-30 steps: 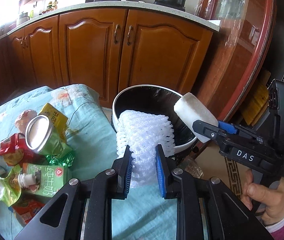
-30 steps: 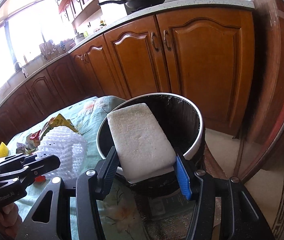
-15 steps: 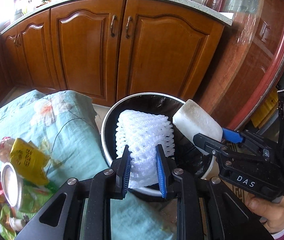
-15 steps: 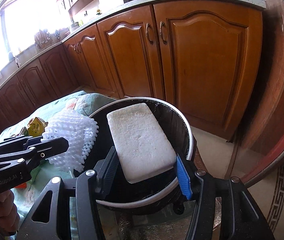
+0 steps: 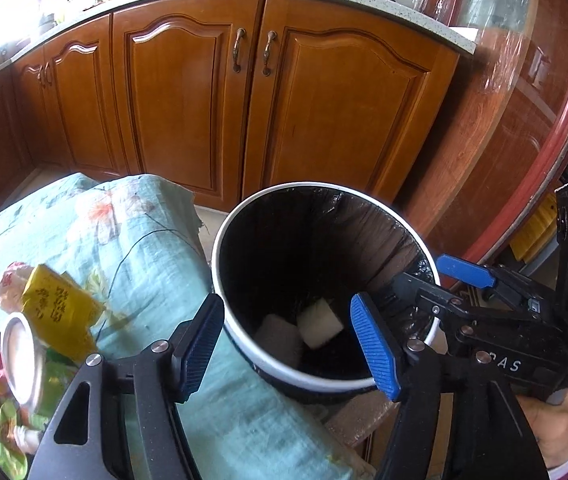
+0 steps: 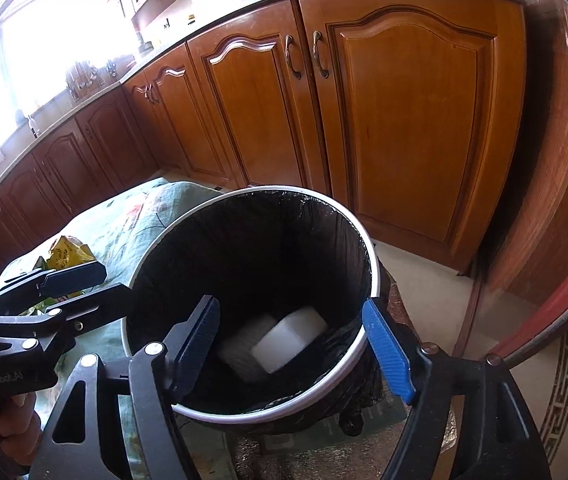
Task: Collect trash
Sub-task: 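Move both tools back toward the trash pile on the table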
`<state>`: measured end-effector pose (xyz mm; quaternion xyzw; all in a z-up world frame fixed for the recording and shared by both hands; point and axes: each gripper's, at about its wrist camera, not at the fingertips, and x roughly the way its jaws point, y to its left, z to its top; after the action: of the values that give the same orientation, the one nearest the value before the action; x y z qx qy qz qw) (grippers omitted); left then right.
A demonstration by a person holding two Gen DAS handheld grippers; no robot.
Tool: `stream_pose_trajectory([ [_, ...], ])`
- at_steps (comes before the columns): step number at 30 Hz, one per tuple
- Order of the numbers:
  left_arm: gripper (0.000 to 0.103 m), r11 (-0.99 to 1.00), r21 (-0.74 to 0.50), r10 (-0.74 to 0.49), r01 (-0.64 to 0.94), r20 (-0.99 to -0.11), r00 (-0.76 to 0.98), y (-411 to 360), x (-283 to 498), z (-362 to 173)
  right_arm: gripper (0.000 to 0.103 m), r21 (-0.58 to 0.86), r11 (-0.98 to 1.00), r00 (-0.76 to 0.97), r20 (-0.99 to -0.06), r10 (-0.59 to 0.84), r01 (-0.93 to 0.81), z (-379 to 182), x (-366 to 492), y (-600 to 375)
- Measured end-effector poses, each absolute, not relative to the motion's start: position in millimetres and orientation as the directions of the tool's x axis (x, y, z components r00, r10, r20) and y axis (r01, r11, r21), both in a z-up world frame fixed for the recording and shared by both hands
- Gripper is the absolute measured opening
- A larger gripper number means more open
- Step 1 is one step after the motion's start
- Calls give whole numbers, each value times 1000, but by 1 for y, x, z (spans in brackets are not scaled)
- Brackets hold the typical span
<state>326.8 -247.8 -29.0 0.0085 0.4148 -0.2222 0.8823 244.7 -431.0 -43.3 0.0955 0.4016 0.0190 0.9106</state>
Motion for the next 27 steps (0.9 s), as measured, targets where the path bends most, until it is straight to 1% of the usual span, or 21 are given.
stream_pose_trajectory([
  [3, 72, 905, -172, -387, 389, -711, 587, -232, 310, -25, 78, 208, 977, 691, -713, 120, 45, -41, 236, -429],
  [5, 73, 907, -183, -391, 378, -695, 603, -220, 295, -25, 83, 226, 973, 702, -700, 127, 49, -38, 228, -425],
  [11, 74, 918, -226, -388, 326, -679, 623, -179, 254, -30, 88, 297, 953, 730, -664, 162, 58, -36, 202, -407],
  [17, 74, 929, -243, -369, 280, -685, 628, -143, 221, -29, 88, 360, 933, 721, -654, 228, 32, -40, 183, -377],
  [27, 74, 949, -264, -311, 173, -685, 659, -71, 164, -24, 88, 375, 925, 684, -660, 310, -59, -47, 166, -317],
])
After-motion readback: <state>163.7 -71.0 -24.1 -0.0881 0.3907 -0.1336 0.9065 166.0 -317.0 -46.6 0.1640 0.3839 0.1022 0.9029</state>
